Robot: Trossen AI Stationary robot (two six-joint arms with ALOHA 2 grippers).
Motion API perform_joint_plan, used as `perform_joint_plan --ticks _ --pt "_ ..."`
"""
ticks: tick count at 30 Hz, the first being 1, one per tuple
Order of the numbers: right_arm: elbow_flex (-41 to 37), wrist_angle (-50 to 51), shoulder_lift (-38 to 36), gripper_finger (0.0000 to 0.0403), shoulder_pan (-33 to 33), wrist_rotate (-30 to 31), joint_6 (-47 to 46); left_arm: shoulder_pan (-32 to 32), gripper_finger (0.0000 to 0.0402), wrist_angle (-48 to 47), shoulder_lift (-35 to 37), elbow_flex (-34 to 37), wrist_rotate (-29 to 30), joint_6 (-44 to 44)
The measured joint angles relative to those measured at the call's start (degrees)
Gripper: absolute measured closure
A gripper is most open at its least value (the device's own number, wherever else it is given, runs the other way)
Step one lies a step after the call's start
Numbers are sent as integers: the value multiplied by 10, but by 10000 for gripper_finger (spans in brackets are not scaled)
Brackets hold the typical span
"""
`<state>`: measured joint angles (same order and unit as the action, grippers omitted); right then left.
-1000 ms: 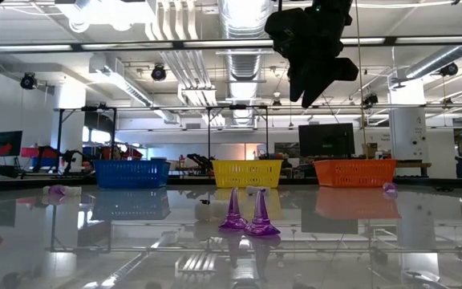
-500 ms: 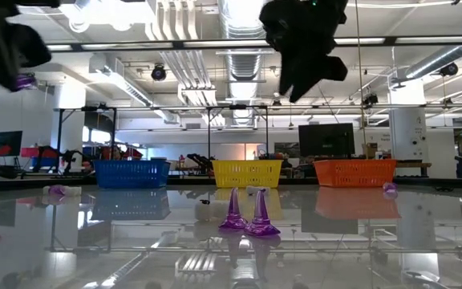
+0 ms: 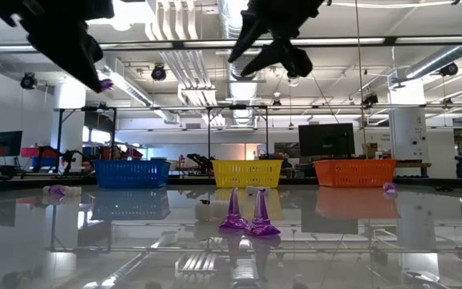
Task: Sort Halloween decoration
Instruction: Put the purple hat toy into the orange bin
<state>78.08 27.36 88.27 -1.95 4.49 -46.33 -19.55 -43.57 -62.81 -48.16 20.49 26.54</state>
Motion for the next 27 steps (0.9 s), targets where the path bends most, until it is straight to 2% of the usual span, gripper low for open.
perform_joint_plan --ticks 8,12,19,24,27 --pt "-4 -135 2 266 -2 0 -39 109 401 85 0 0 0 -119" --pt "-5 -206 21 266 -3 0 -69 147 401 126 0 0 0 -149" --pt "-5 -276 77 266 -6 -8 -114 178 401 183 0 0 0 -190" --pt "-5 -341 101 266 -7 -16 -122 191 401 187 0 0 -1 -201" --pt "-5 -346 104 266 -12 -18 -125 194 401 187 0 0 -1 -201"
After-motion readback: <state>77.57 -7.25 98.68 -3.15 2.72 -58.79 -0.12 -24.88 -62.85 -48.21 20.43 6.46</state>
